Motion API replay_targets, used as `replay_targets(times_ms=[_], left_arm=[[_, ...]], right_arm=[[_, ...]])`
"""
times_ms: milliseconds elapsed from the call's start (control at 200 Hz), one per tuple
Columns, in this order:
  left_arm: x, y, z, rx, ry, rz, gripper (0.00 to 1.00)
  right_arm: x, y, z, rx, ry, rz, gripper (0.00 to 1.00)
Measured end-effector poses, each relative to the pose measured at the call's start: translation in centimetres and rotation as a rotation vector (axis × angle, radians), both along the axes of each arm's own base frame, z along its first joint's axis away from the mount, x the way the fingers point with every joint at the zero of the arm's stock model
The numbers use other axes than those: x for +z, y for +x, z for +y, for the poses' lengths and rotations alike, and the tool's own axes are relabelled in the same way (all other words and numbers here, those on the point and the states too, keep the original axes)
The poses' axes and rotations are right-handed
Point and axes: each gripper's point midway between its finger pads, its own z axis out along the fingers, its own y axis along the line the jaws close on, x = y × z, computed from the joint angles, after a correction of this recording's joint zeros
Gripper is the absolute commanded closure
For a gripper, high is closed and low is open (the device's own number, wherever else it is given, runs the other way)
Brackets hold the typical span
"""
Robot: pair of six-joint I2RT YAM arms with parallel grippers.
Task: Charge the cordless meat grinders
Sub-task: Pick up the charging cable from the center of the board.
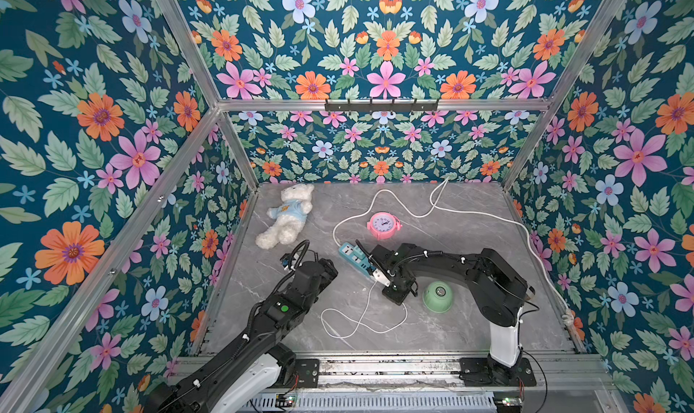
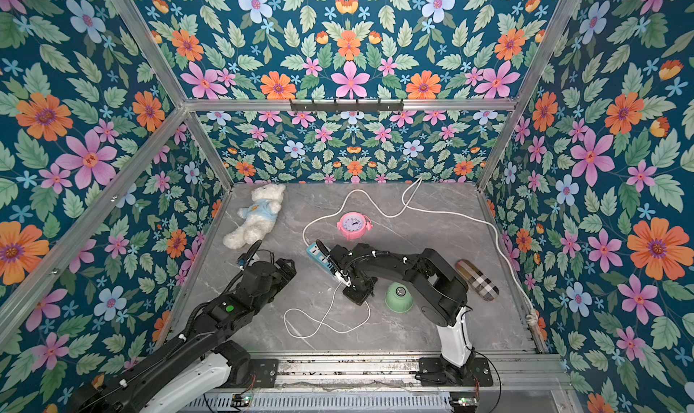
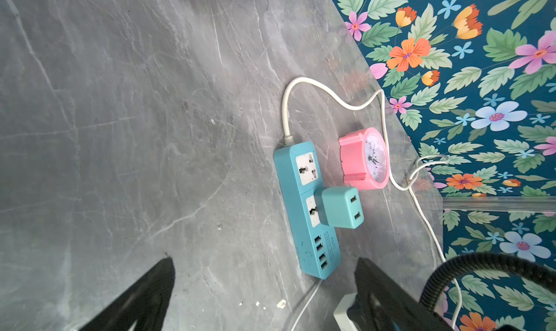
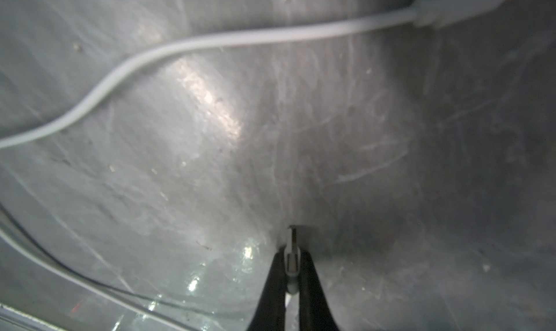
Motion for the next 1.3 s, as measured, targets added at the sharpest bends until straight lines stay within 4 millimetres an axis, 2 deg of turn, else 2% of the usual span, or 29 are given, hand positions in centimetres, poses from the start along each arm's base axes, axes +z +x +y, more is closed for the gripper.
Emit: replay_targets(times_ms=[85, 190, 280, 375, 550, 700, 800, 920, 1000, 1200, 1300], left_arm=[[0.2, 0.0, -0.1, -0.017, 0.015, -0.010, 0.03], [1.4, 0.3, -0.7, -0.076, 0.027, -0.062, 0.03], [3.5, 0.8, -2.4, -0.191, 0.024, -0.169, 0.03], [6.0, 0.5, -5.0, -0.370, 0.011, -0.300, 0.02], [11.2, -2.4, -10.1, -0.723, -0.101, -0.586, 0.02], [12.5, -5.8, -12.5, -0.942, -0.220, -0.737, 0.04], [14.3, -7.2, -13.3, -1.023, -0.267, -0.826, 0.09], [15.8, -8.0, -14.1, -1.094, -0.292, -0.886, 0.18], [16.1, -8.3, -14.6, -1.128, -0.304, -0.902, 0.30], [16.8, -8.8, -15.5, -1.180, -0.314, -0.934, 0.53], [17.0, -8.8, -15.8, -1.191, -0.308, -0.949, 0.69]], right_arm=[[1.3, 0.1, 0.6, -0.018, 0.064, -0.004, 1.00], [4.3, 1.2, 1.3, -0.063, 0.166, -0.035, 1.00], [7.3, 2.5, 1.5, -0.093, 0.257, -0.069, 1.00], [11.1, 3.8, 1.9, -0.116, 0.370, -0.102, 1.00], [19.3, 5.2, 2.4, -0.098, 0.596, -0.171, 1.00], [24.2, 4.2, 3.7, -0.019, 0.743, -0.174, 1.00], [27.0, 3.1, 4.4, 0.027, 0.851, -0.162, 1.00], [29.3, 1.6, 5.6, 0.080, 0.974, -0.109, 1.00], [30.1, 1.0, 6.2, 0.104, 1.039, -0.074, 1.00], [31.6, 0.6, 7.4, 0.118, 1.153, -0.029, 1.00], [32.4, 0.6, 7.8, 0.129, 1.191, -0.023, 1.00]])
